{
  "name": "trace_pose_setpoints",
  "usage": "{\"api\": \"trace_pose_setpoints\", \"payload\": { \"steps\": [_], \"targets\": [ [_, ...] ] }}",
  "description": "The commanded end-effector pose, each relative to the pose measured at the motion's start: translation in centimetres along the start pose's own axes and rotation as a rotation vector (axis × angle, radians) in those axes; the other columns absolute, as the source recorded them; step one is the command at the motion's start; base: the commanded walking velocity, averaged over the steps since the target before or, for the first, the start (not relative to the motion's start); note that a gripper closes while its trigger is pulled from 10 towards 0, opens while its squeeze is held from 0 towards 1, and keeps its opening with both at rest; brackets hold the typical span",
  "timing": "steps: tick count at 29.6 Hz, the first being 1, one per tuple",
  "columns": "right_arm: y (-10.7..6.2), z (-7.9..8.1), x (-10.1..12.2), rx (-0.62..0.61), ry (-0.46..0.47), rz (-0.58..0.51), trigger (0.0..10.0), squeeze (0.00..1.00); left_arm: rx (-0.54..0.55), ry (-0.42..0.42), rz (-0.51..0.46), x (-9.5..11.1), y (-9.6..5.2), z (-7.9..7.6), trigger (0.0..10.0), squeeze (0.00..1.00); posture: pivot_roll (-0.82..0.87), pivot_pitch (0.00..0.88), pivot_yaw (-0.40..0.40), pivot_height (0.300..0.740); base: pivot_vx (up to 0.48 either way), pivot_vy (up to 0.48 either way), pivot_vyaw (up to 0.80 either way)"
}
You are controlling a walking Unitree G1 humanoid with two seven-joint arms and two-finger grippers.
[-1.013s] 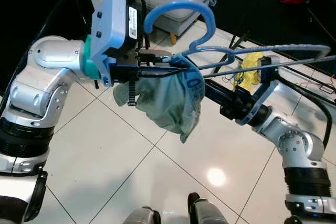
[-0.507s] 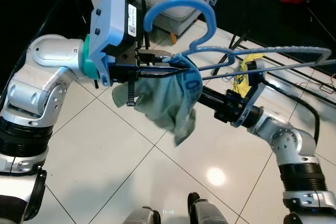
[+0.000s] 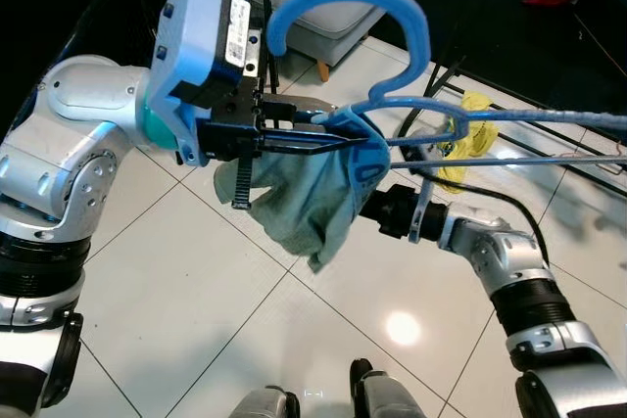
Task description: Hang hanger
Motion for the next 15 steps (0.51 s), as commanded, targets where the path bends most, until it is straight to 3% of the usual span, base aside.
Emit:
{"api": "trace_pose_setpoints", "payload": {
  "steps": [1,6,13,15],
  "targets": [
    [0.1,-0.1,-1.0,0.001,0.008,0.034,10.0,0.0,-0.008,0.027,-0.012,0.8,-0.1,0.0,10.0,0.0,0.08,0.125,0.091,0.74,0.0,0.0,0.0],
    [1.2,0.2,-3.1,0.034,0.046,0.073,10.0,0.0,-0.002,0.036,-0.035,1.4,0.1,0.3,10.0,0.0,0.08,0.113,0.094,0.74,0.0,0.0,0.0],
    [1.7,0.8,-3.4,0.086,0.086,0.052,10.0,0.0,0.003,0.039,-0.04,1.5,0.1,0.5,10.0,0.0,0.08,0.112,0.095,0.74,0.0,0.0,0.0],
    [1.3,2.3,-2.5,0.208,0.108,-0.005,10.0,0.0,0.001,0.037,-0.04,1.6,0.0,0.5,10.0,0.0,0.08,0.114,0.101,0.74,0.0,0.0,0.0]
  ]
}}
Point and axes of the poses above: a point about 5 cm out from each wrist's last joint towards the gripper, its own y axis pointing out of the wrist towards the gripper, its own x axis along the axis of the wrist's last joint, z = x × y, the point moved 3 cm from there along y, pointing out of the wrist towards the gripper, and after that the axes turned 7 degrees about y, right-handed, at the moved point
